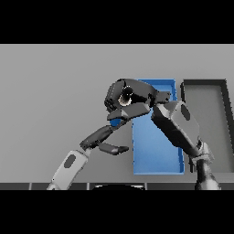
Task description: Pick up the blue pipe and place it into the blue bin.
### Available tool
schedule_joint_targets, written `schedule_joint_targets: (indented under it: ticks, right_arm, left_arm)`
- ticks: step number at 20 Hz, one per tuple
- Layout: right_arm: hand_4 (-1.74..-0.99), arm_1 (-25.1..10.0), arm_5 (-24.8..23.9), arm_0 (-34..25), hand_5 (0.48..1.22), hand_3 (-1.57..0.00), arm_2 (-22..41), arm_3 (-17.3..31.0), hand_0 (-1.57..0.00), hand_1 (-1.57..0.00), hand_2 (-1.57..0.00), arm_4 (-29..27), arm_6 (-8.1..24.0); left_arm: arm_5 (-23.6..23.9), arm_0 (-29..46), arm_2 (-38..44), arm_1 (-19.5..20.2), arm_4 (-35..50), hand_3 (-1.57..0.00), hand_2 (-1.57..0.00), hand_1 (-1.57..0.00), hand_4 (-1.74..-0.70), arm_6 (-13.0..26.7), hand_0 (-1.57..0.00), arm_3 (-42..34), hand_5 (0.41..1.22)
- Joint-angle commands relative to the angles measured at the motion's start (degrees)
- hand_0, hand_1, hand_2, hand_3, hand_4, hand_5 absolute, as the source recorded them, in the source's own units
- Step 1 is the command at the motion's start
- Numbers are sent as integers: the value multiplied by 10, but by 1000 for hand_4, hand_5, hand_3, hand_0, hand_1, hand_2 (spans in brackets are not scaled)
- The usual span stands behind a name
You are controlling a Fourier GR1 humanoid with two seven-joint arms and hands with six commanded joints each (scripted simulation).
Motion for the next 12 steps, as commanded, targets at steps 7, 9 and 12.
schedule_joint_targets:
  ticks: [7, 9, 12]
  right_arm:
    - [-1498, -65, -79, -75, 1221, -1571, -54, 163, -1571, -1571, -1571, 67, -23]
    - [-1498, -77, -74, -59, 1221, -1571, -60, 211, -1571, -1571, -1571, 78, -24]
    - [-1499, -78, -79, -22, 1221, -1571, -56, 271, -1571, -1571, -1571, 105, -29]
  left_arm:
    - [3, -8, 3, 3, -3, 1, 1, 0, -890, 9, 0, -8, 485]
    - [-1, -4, 8, 11, -1, 1, 1, 1, -887, 2, 1, -4, 483]
    - [0, -11, 10, 9, -2, 1, 1, 1, -881, 0, 1, -1, 482]
